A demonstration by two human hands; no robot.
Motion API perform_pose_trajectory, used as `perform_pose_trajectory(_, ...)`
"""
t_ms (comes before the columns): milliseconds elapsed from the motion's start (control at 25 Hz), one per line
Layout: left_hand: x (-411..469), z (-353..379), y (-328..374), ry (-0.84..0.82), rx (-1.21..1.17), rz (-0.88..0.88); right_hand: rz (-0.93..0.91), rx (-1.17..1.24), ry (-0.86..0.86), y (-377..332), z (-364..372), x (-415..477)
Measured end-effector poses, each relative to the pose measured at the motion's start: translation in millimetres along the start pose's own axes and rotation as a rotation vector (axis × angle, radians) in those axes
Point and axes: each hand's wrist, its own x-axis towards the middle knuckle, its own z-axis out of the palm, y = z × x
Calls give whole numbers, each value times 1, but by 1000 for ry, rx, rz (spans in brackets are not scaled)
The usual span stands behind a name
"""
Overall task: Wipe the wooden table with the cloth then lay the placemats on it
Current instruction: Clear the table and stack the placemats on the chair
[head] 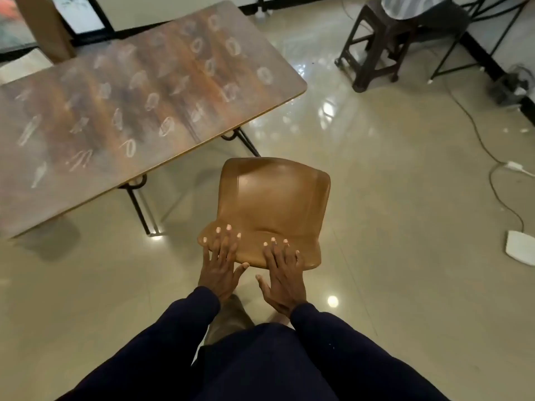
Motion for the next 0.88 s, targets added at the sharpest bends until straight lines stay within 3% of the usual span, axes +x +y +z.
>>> perform_pose_trajectory(360, -69, 9, 63, 42, -50, -214, -172, -112, -192, 30, -4, -45)
perform_pose_trajectory(880, -147, 22, 170, 36, -155, -393, -443, -294, -176, 96, -12, -114)
